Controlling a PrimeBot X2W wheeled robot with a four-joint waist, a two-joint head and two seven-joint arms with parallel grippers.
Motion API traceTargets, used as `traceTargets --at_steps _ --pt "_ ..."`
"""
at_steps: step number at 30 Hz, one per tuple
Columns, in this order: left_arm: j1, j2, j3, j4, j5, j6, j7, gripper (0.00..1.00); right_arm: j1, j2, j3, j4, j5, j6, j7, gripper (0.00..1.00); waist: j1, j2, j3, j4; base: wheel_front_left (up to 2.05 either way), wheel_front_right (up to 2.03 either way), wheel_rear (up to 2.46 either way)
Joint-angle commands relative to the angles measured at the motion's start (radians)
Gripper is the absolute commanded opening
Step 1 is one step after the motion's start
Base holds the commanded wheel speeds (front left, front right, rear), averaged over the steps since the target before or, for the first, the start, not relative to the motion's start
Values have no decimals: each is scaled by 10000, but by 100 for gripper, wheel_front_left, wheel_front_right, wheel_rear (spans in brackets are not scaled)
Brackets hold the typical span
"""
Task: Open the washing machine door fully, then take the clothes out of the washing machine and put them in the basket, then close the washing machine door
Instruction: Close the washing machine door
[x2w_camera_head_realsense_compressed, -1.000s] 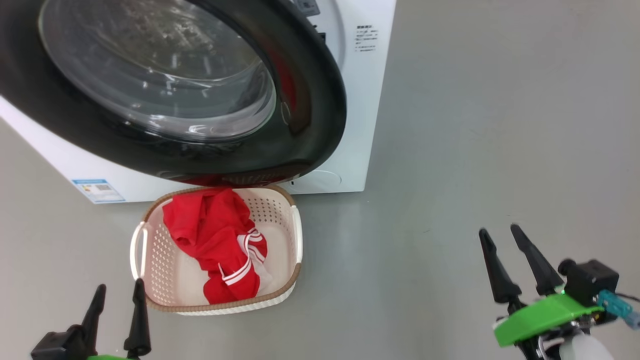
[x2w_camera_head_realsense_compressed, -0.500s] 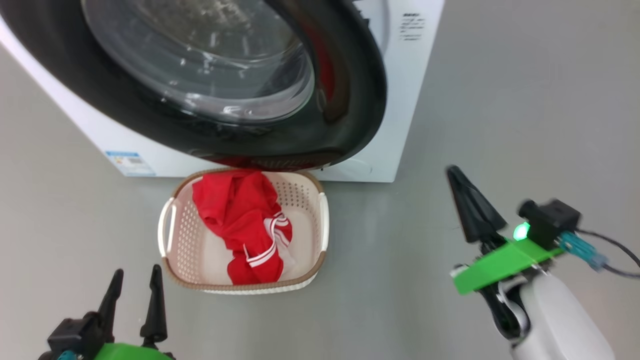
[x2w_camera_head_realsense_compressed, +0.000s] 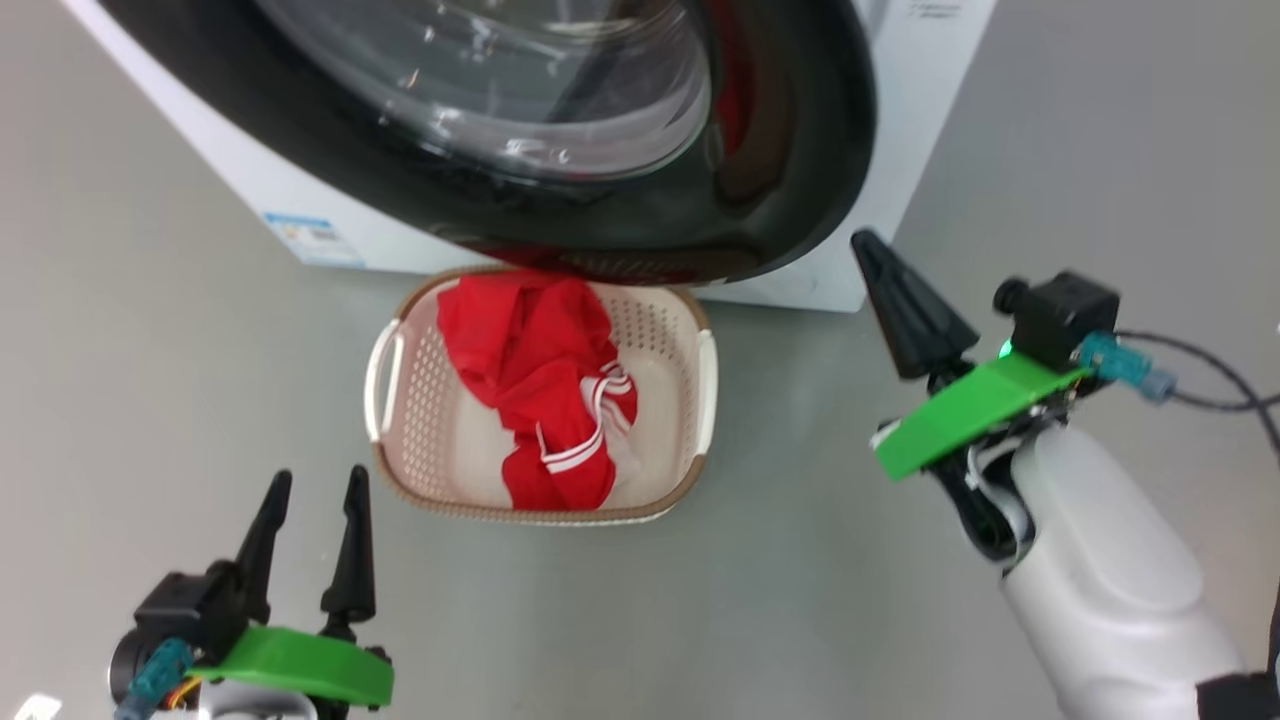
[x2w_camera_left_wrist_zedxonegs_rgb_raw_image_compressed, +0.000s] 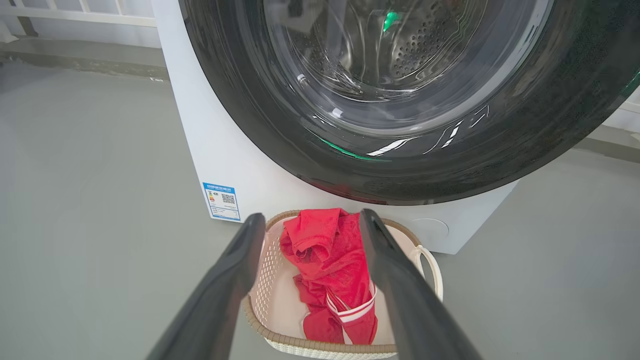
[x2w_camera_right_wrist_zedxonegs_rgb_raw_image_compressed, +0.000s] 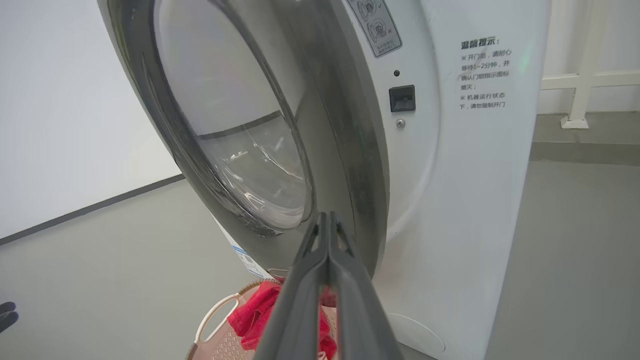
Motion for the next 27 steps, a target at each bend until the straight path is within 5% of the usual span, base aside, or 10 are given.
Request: traceTargets --at_steps 1,27 --pt "-334 128 234 -241 -57 -31 -122 100 -359 115 80 -38 188 16 -86 0 0 0 427 381 0 0 0" --pt "-1209 -6 -368 -718 -300 -31 -122 100 -2799 -59 -1230 734 325 16 -86 0 0 0 1676 1036 0 0 0"
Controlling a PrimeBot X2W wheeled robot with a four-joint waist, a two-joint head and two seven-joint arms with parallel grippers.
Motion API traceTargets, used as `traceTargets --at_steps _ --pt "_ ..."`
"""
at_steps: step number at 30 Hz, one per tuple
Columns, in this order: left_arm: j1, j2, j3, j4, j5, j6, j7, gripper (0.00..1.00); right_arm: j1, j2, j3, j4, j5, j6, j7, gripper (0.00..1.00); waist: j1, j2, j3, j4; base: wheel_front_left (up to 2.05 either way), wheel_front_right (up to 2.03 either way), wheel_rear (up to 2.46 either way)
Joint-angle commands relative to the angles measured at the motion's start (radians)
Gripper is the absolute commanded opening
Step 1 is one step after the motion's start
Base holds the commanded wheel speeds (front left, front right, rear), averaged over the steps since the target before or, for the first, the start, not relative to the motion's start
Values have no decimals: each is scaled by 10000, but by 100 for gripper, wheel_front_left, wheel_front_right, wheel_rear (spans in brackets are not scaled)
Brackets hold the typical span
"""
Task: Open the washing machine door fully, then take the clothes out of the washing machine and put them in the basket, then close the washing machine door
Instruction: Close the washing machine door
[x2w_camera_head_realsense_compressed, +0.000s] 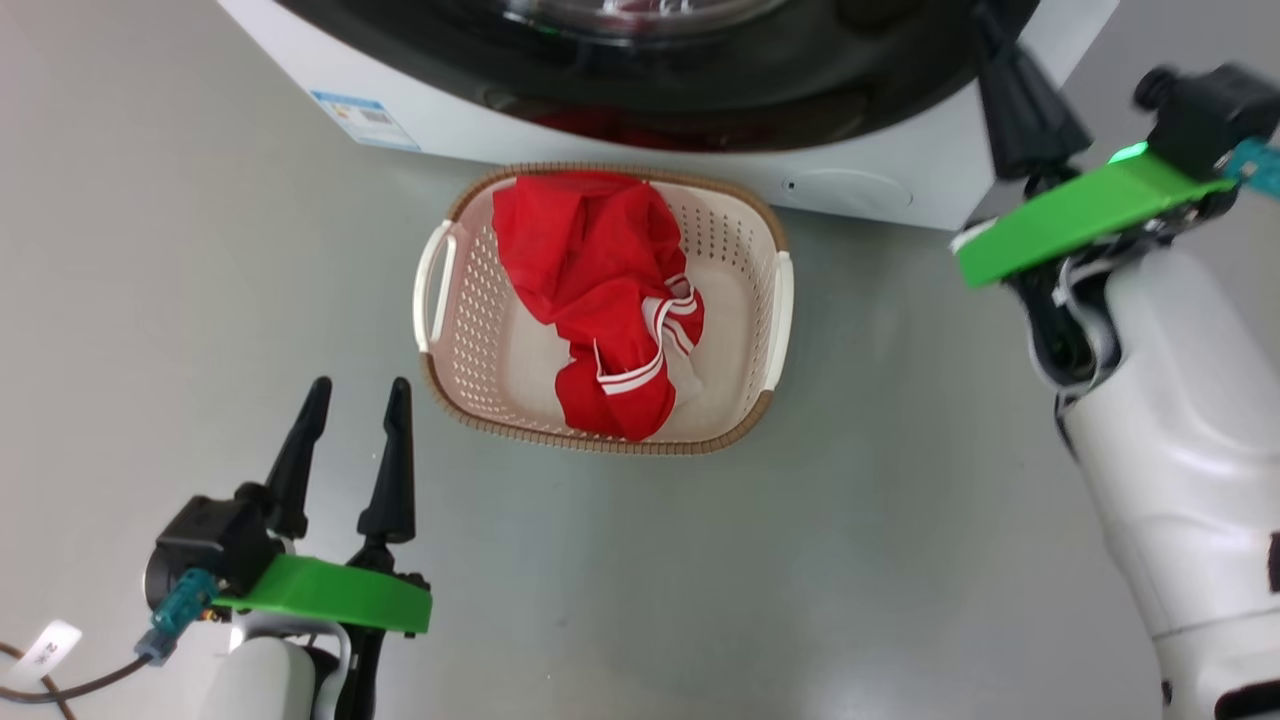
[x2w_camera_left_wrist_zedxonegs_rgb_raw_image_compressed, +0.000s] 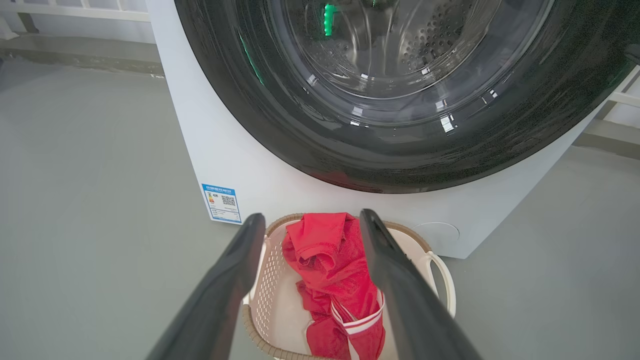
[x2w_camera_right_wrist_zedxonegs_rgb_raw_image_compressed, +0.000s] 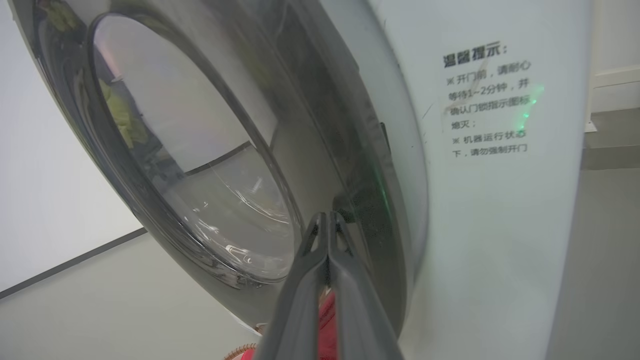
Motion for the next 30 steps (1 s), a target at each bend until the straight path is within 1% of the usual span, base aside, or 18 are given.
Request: traceTargets --at_steps 1,7,14,22,28,30 --pt "-168 195 263 -272 -125 -31 -122 100 -296 120 14 -175 41 14 -49 0 0 0 166 72 0 0 0" --pt "-405 193 87 -256 -222 -31 -122 100 -873 83 -241 -98 -187 14 -49 0 0 0 371 232 0 0 0" --pt "-552 192 32 -241 -249 -31 -122 100 -1084 141 -356 -83 -311 14 -49 0 0 0 457 276 0 0 0" --pt "-571 192 67 -173 -256 -31 -122 100 -669 72 -229 -134 -244 14 -49 0 0 0 299 207 0 0 0" --pt "-460 191 117 -66 -185 -31 -122 100 -62 69 -57 -276 -188 14 -49 0 0 0 33 101 0 0 0" --pt "-405 191 148 -32 -151 -31 -122 100 181 62 -24 -342 -148 14 -49 11 0 0 -76 57 0 0 0"
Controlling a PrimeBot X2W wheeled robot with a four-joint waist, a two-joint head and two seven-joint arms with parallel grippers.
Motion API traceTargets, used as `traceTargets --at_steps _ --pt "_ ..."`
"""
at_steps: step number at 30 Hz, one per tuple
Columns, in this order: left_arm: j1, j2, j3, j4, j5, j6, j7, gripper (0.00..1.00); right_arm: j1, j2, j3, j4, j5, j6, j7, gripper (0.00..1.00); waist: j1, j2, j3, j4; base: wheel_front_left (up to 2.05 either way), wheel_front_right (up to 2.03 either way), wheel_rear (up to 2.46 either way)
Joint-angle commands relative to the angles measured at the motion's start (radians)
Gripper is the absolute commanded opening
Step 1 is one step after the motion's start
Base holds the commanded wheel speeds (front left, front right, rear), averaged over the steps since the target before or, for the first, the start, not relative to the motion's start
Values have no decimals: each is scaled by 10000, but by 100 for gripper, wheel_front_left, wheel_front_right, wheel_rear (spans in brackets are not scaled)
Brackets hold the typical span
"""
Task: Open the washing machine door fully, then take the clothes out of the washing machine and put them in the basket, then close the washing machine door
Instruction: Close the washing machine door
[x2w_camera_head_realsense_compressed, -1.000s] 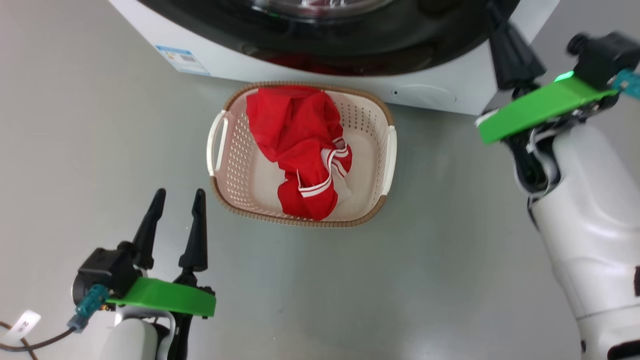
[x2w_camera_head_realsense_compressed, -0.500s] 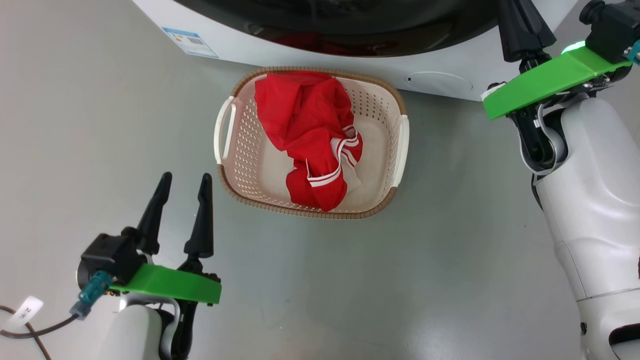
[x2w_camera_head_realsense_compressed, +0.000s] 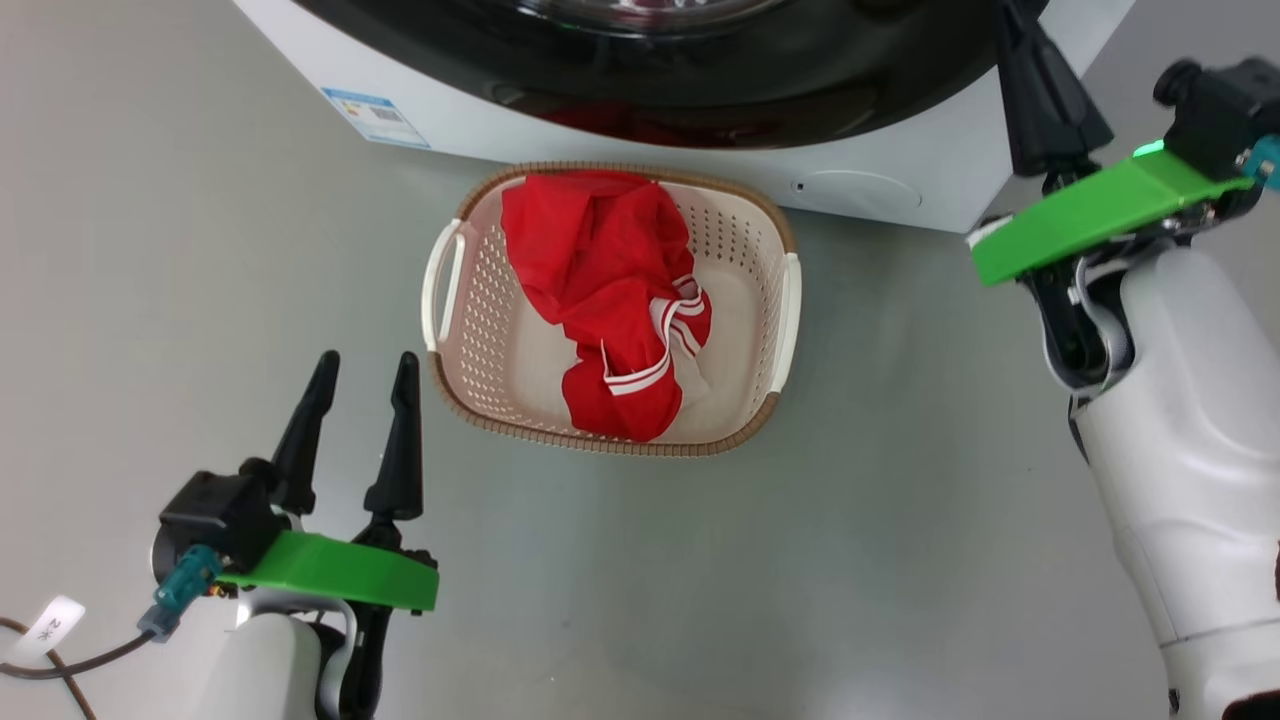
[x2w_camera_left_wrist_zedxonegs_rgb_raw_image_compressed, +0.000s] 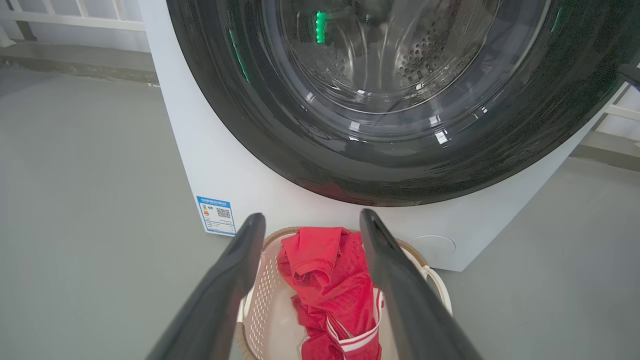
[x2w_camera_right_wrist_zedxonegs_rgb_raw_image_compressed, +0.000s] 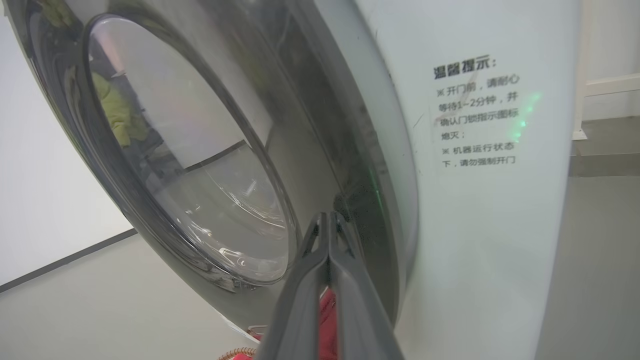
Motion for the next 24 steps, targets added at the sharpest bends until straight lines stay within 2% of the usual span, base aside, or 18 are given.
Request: traceTargets --at_steps 1,2,4,5,8,9,10,11,24 --pt "90 205 384 -149 96 -29 -80 100 388 159 232 -331 132 -23 -48 17 0 -1 -158 -82 0 0 0" --pt "90 205 384 -149 96 -29 -80 100 388 159 232 -331 132 -23 -48 17 0 -1 -158 -82 0 0 0" --pt "175 205 441 -110 163 -29 -80 100 746 154 290 -436 176 -23 -48 34 0 -1 -325 -160 0 0 0" --pt "175 205 441 -110 163 -29 -80 100 746 154 290 -436 176 -23 -48 34 0 -1 -325 -160 0 0 0" --pt "276 216 508 -47 226 -29 -80 100 1116 174 337 -546 204 -23 -48 45 0 -1 -510 -268 0 0 0" --pt "312 234 525 -24 243 -29 -80 100 1247 180 350 -589 206 -23 -48 53 0 -1 -576 -306 0 0 0" --pt "346 257 543 1 256 -29 -80 100 1383 180 365 -624 201 -23 -48 82 0 -1 -642 -344 0 0 0" --pt "381 284 564 28 268 -29 -80 100 1523 177 392 -647 187 -23 -48 100 0 -1 -713 -387 0 0 0" --pt "915 601 898 254 247 -29 -80 100 3461 107 780 -922 131 -23 -48 100 0 -1 -1669 -1188 0 0 0"
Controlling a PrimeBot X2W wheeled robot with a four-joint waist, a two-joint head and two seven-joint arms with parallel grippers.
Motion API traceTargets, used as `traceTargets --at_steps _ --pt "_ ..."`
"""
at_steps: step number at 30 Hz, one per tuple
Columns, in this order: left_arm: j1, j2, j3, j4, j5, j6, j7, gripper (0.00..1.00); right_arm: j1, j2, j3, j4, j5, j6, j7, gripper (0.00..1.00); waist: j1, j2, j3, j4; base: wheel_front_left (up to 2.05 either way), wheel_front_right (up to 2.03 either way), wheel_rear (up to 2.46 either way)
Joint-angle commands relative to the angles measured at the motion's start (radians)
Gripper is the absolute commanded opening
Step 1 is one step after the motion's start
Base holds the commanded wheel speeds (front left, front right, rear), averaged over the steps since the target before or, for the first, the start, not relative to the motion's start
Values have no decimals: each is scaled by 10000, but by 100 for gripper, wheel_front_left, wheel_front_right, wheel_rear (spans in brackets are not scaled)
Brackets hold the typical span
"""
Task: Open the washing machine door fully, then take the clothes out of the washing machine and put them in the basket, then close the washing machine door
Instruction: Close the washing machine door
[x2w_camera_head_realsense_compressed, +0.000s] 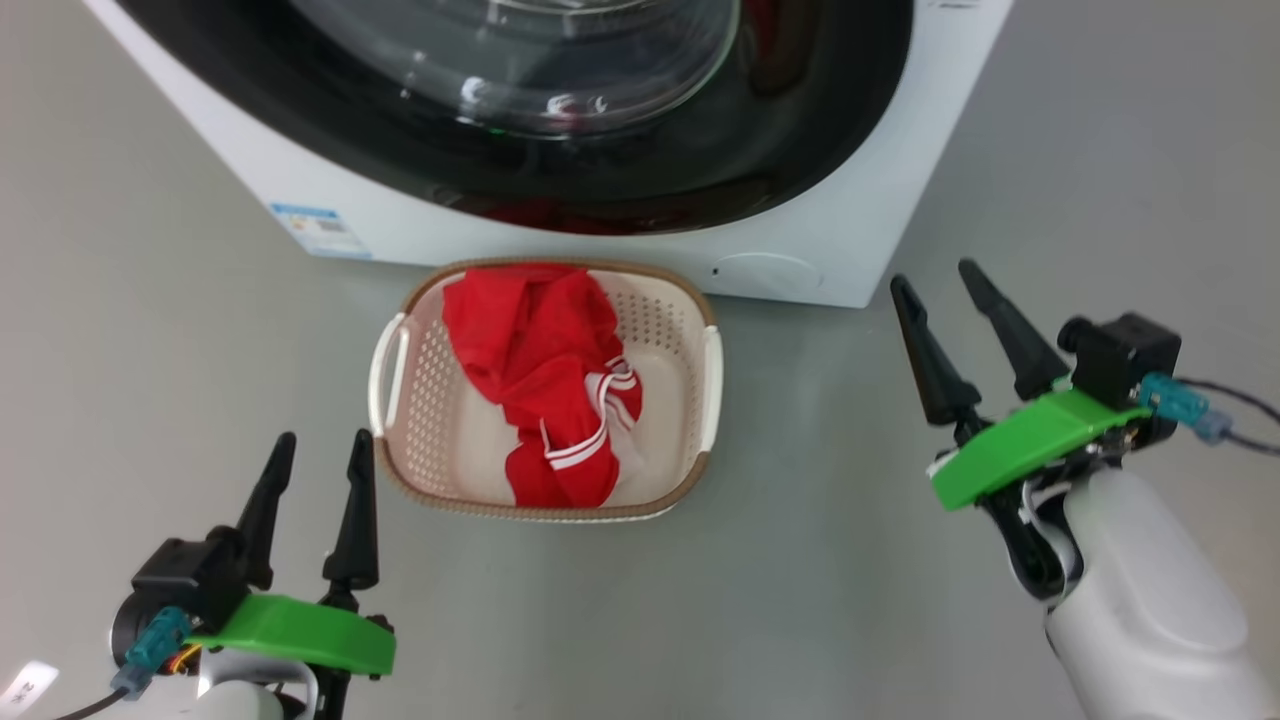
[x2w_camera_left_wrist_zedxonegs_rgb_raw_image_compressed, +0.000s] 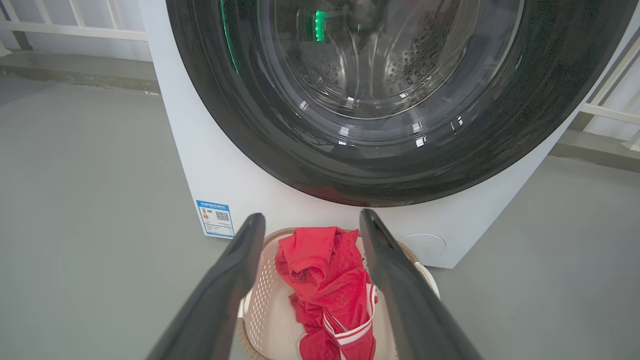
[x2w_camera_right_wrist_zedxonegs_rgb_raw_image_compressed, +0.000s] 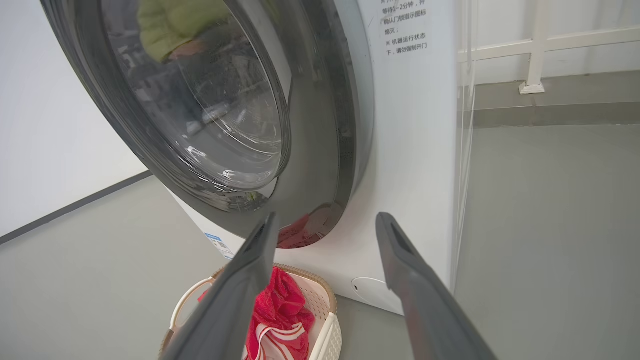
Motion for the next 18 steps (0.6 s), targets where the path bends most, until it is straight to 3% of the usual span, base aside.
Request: traceTargets --at_steps 1,18 --pt "69 294 355 -175 4 -31 -80 100 279 102 190 -288 61 -19 -48 100 0 0 -309 -325 0 0 0" --pt "922 728 882 -242 -66 -31 -80 100 2275 -31 -360 -755 -17 -19 -48 100 0 0 -1190 -1469 0 0 0"
